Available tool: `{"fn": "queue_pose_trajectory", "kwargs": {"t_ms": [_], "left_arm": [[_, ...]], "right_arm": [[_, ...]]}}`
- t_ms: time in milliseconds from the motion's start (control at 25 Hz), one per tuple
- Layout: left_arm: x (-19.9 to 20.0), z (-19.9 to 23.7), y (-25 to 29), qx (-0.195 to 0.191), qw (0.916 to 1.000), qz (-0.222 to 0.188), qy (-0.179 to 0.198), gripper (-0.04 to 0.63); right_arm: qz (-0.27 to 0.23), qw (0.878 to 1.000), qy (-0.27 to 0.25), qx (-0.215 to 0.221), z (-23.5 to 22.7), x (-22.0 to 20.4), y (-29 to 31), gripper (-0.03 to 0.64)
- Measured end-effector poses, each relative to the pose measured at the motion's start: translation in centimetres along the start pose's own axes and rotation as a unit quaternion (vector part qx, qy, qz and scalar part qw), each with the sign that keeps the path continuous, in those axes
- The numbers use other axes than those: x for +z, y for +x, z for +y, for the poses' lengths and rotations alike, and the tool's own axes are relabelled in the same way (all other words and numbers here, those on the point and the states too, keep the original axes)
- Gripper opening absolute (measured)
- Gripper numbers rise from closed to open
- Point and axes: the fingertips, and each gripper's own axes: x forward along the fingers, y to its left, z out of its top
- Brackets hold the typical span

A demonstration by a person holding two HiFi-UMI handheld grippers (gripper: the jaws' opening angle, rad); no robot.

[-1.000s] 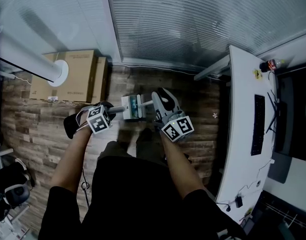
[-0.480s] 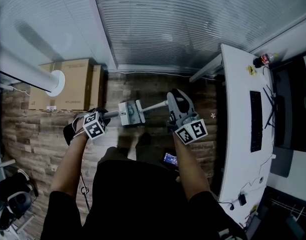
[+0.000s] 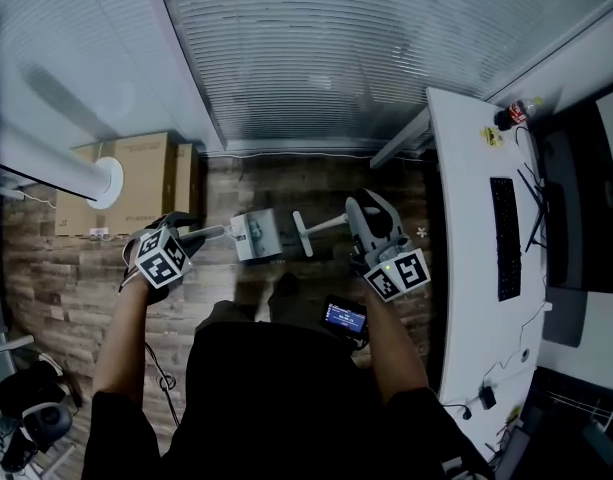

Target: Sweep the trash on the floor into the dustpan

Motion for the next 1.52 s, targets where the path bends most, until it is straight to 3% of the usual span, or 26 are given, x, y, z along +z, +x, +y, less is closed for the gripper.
{"fn": "queue_pose_trajectory", "kwargs": {"t_ms": [160,240,280,360,480,600,680,760,880,1040,1520], "left_arm": [[3.4,2.1,-3.9,0.039,0.9952,-0.08,-0.041,0.139],[6.0,3.0,-6.4,0.048,0.9833,-0.154,-0.085,0.126],[7.3,3.3,-7.7,0.049,0.973,-0.197,-0.11,0.12],[10.0,3.9,-10.4,0.047,0.9416,-0.291,-0.163,0.116],[13.5,4.8,-14.7,0.053,0.8744,-0.423,-0.232,0.103],[15.2,5.7,-17.9,0.093,0.8127,-0.509,-0.267,0.083],[15.3,5.8,-19.4,0.14,0.7839,-0.54,-0.274,0.065],[14.9,5.6,-20.4,0.191,0.7675,-0.549,-0.27,0.035],[14.3,4.5,-20.6,0.233,0.7639,-0.54,-0.265,-0.005],[13.5,2.8,-19.4,0.236,0.7687,-0.526,-0.278,-0.005],[13.6,-1.5,-19.6,0.159,0.791,-0.532,-0.258,-0.005]], "right_arm": [[0.007,1.0,-0.013,-0.003,-0.4,1.0,-1.7,0.08],[0.01,1.0,-0.017,-0.01,-0.7,1.7,-2.4,0.08],[0.011,1.0,-0.019,-0.014,-0.8,2.0,-2.7,0.08],[0.012,0.999,-0.023,-0.021,-1.0,2.8,-3.4,0.081],[0.01,0.999,-0.029,-0.035,-1.4,4.1,-4.4,0.08],[0.011,0.997,-0.042,-0.059,-1.4,5.0,-5.4,0.08],[0.007,0.995,-0.062,-0.074,-1.0,5.8,-6.2,0.077],[-0.004,0.993,-0.084,-0.087,-0.4,6.9,-7.0,0.069],[-0.015,0.99,-0.096,-0.099,0.5,8.1,-8.0,0.064],[-0.011,0.99,-0.094,-0.107,1.4,8.0,-8.7,0.064],[0.014,0.988,-0.082,-0.133,5.0,5.6,-11.3,0.06]]}}
